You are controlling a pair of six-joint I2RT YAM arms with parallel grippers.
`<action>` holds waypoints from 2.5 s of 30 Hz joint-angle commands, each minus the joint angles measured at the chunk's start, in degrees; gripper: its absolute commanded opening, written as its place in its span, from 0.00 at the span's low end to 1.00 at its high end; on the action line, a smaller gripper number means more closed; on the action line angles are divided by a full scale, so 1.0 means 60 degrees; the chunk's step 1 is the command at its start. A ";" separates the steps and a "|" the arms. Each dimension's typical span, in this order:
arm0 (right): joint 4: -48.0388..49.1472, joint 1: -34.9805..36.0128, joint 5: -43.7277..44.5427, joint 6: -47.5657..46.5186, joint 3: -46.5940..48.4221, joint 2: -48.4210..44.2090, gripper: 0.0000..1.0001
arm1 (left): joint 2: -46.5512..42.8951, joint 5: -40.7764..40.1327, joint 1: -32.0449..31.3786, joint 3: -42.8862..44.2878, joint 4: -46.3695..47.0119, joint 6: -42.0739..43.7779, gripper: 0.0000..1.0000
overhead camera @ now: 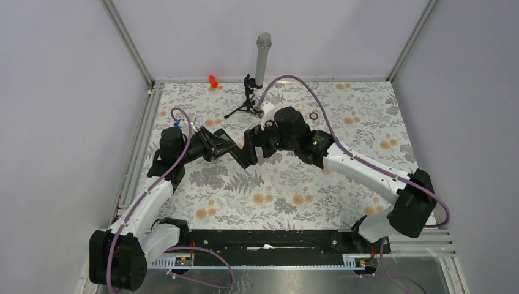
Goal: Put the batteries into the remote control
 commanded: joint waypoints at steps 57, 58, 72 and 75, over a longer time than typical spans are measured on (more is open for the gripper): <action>1.1092 0.0332 0.2139 0.7393 -0.3077 0.2291 0.18 | -0.1857 -0.0822 -0.0565 -0.0887 0.5255 -0.7230 0.00; 1.1378 0.0332 0.2079 0.7394 -0.3042 0.2428 0.17 | -0.1850 -0.0733 -0.0610 -0.0877 0.5461 -0.7363 0.00; 1.2285 0.0287 0.1402 0.7278 -0.2713 0.2916 0.10 | -0.2383 -0.0323 -0.0798 -0.0450 0.4130 -0.6377 0.00; 1.2176 0.0077 0.1247 0.7135 -0.3341 0.2255 0.16 | -0.2366 -0.0496 -0.0644 0.0031 0.3022 -0.5011 0.00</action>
